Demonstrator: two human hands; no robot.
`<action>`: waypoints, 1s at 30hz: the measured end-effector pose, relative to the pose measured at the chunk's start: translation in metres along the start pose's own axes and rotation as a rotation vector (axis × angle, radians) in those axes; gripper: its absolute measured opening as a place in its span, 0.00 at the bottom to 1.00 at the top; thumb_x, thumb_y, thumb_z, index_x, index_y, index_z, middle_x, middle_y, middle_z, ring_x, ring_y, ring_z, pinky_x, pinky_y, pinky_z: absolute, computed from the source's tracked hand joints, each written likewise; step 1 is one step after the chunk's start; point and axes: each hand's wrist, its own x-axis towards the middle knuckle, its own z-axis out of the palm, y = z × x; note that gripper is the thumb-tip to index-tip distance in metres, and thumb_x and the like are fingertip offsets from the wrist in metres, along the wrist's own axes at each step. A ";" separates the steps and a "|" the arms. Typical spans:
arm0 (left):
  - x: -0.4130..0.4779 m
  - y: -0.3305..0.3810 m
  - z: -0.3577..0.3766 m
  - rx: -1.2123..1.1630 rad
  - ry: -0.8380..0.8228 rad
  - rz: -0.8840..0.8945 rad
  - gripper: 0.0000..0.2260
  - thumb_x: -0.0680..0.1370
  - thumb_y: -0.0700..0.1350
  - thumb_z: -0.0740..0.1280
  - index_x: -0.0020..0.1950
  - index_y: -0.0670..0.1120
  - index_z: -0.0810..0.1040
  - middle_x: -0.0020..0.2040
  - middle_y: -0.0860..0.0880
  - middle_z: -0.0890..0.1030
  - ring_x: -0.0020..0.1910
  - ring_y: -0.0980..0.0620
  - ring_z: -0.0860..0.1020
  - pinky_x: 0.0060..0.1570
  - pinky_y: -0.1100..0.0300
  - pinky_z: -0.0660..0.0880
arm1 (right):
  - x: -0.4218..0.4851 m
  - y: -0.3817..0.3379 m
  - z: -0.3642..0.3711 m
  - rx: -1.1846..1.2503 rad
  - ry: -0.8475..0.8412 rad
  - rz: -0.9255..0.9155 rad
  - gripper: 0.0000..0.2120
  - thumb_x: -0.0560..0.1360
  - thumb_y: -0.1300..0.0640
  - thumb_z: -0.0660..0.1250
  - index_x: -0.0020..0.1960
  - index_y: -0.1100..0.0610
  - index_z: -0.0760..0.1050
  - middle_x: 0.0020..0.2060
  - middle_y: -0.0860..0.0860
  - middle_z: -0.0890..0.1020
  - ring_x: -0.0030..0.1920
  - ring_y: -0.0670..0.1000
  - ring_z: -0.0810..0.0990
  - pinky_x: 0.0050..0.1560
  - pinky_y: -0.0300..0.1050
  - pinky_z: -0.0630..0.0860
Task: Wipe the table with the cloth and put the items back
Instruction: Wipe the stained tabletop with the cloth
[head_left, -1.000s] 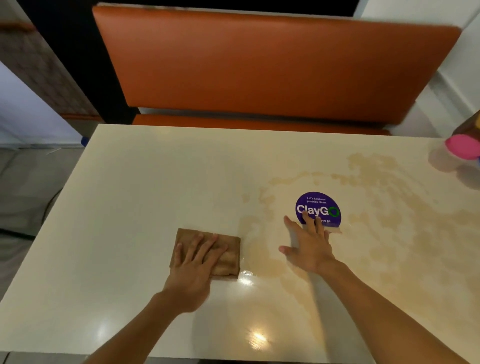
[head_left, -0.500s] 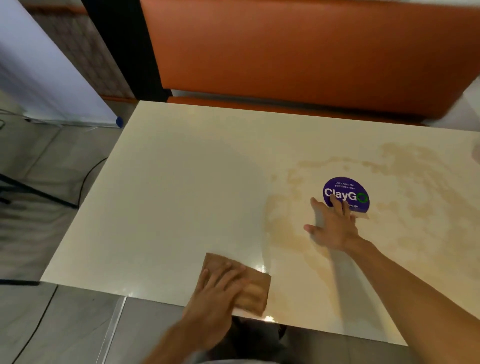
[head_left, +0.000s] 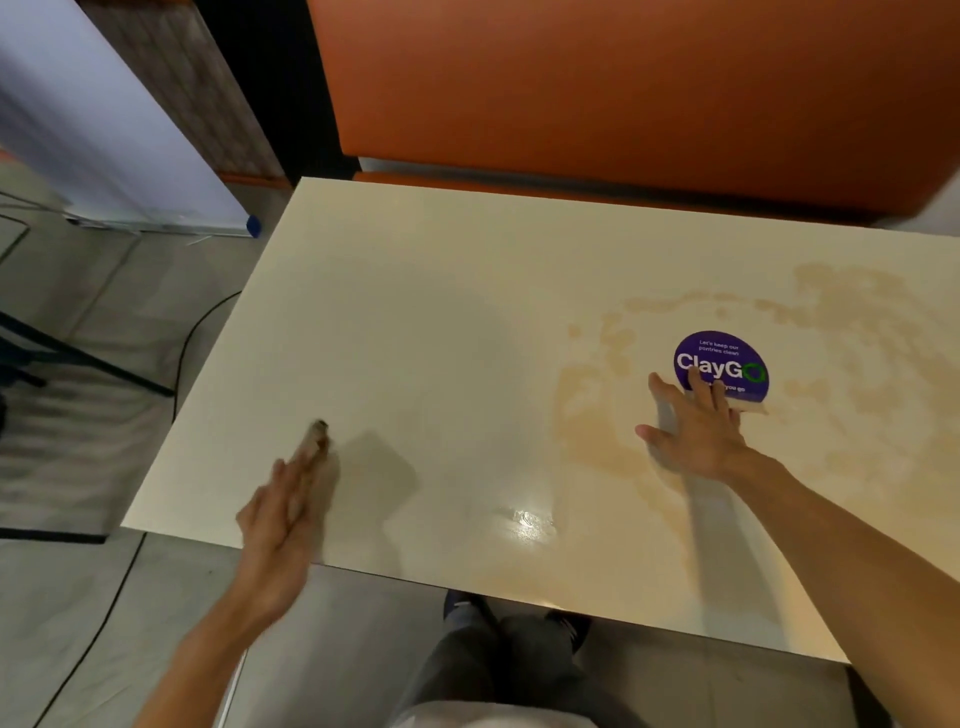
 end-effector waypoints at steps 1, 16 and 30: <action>-0.009 -0.007 0.020 0.197 -0.028 -0.097 0.28 0.78 0.40 0.53 0.79 0.53 0.55 0.80 0.45 0.55 0.78 0.39 0.52 0.75 0.39 0.51 | 0.000 0.000 0.000 -0.004 -0.003 0.001 0.35 0.77 0.40 0.63 0.77 0.43 0.49 0.78 0.56 0.42 0.77 0.64 0.40 0.73 0.67 0.49; -0.044 0.085 0.201 0.517 -0.136 -0.282 0.47 0.76 0.42 0.60 0.69 0.61 0.21 0.70 0.48 0.18 0.68 0.38 0.19 0.61 0.27 0.27 | 0.001 0.003 0.008 -0.059 -0.037 -0.024 0.34 0.78 0.38 0.59 0.77 0.42 0.45 0.78 0.57 0.41 0.76 0.65 0.39 0.73 0.68 0.47; -0.022 0.171 0.182 -0.188 -0.619 -0.061 0.18 0.84 0.56 0.48 0.72 0.72 0.58 0.75 0.66 0.60 0.76 0.62 0.54 0.77 0.54 0.51 | -0.034 0.006 -0.005 0.679 -0.030 -0.096 0.17 0.76 0.42 0.65 0.64 0.43 0.75 0.73 0.49 0.68 0.75 0.51 0.62 0.69 0.44 0.64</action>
